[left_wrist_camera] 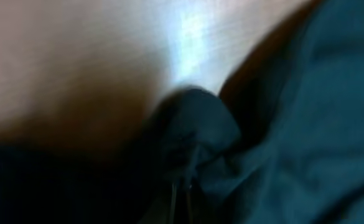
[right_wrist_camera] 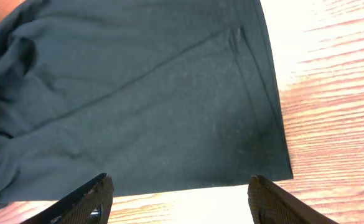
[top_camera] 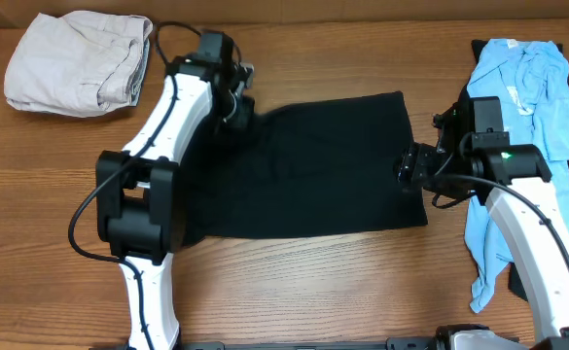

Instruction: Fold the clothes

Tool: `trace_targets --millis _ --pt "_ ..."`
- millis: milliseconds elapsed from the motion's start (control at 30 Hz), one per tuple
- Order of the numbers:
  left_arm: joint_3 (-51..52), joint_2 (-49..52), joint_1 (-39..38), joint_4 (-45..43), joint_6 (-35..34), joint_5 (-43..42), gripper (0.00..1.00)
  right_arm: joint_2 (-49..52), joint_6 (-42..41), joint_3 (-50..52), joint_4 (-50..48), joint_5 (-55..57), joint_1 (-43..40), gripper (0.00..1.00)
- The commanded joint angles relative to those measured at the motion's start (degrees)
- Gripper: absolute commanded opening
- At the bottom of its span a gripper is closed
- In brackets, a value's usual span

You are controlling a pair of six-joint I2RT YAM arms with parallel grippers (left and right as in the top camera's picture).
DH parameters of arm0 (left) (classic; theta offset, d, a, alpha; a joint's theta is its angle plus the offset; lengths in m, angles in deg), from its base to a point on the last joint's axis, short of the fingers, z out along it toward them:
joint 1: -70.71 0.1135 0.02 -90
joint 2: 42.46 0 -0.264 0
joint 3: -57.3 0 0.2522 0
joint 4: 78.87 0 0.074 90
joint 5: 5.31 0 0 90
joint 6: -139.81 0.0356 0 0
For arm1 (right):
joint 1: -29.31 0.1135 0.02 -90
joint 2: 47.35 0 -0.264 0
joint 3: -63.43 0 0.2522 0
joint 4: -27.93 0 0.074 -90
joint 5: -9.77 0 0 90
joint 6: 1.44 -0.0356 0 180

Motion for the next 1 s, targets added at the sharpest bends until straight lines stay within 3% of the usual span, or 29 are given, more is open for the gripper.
trace_targets --millis 0,133,167,233,333,633,733,967 --pt "-0.9 -1.5 -0.6 7.0 -5.7 2.3 0.04 1.2 0.4 -0.8 -0.4 0.5 0.2 0.73" --pt "-0.9 -1.5 -0.5 17.0 -8.9 2.3 0.05 1.7 0.4 -0.8 -0.5 0.5 0.2 0.73" --pt "-0.9 -1.5 -0.5 18.6 -8.9 2.3 0.09 1.8 0.4 -0.8 -0.6 0.5 0.2 0.73" --pt "-0.9 -1.5 -0.5 21.1 -8.6 2.7 0.35 1.8 0.4 -0.8 -1.0 0.5 0.2 0.73" --pt "-1.0 -1.5 -0.5 20.5 -8.6 4.6 0.51 1.8 0.4 -0.8 -1.3 0.5 0.2 0.74" --pt "-14.0 -1.5 -0.5 18.8 -8.0 9.2 0.57 1.8 0.4 -0.6 -1.5 0.5 0.2 0.73" --pt "-18.0 -1.5 -0.5 17.7 -7.8 11.4 0.65 1.9 0.4 -0.5 -1.5 0.5 0.2 0.74" --pt "-16.4 -1.1 -0.5 17.5 -5.0 12.9 0.76 2.0 0.7 -0.5 -1.7 0.6 0.2 0.78"
